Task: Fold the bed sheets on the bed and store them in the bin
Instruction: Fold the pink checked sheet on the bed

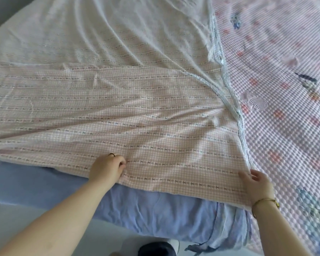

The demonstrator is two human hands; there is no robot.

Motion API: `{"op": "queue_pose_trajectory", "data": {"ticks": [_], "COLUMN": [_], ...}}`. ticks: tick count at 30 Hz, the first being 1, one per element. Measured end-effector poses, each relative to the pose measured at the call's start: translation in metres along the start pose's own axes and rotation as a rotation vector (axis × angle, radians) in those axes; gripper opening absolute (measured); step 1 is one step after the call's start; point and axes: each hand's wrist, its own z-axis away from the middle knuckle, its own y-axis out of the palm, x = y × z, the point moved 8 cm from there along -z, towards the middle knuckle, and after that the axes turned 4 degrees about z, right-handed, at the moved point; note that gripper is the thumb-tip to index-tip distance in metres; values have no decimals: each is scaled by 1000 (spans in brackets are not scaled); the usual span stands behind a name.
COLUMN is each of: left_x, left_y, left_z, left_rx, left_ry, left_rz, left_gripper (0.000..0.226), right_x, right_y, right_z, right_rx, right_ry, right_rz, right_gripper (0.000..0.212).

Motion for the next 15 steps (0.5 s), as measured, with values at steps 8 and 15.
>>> {"op": "queue_pose_trajectory", "data": {"ticks": [8,15], "left_x": [-25,-35], "left_y": [-30,-29], "left_z": [18,63], "left_rx": [-115,-83], "left_ry": [382,578], "left_rz": [-4,-29], "left_gripper": [32,15], "right_x": [-2,4], "right_y": [-12,-51], "right_z": [16,32], "right_rx": [208,164], "right_ry": [39,-39], "right_rz": [-58,53], "right_gripper": [19,12]}}
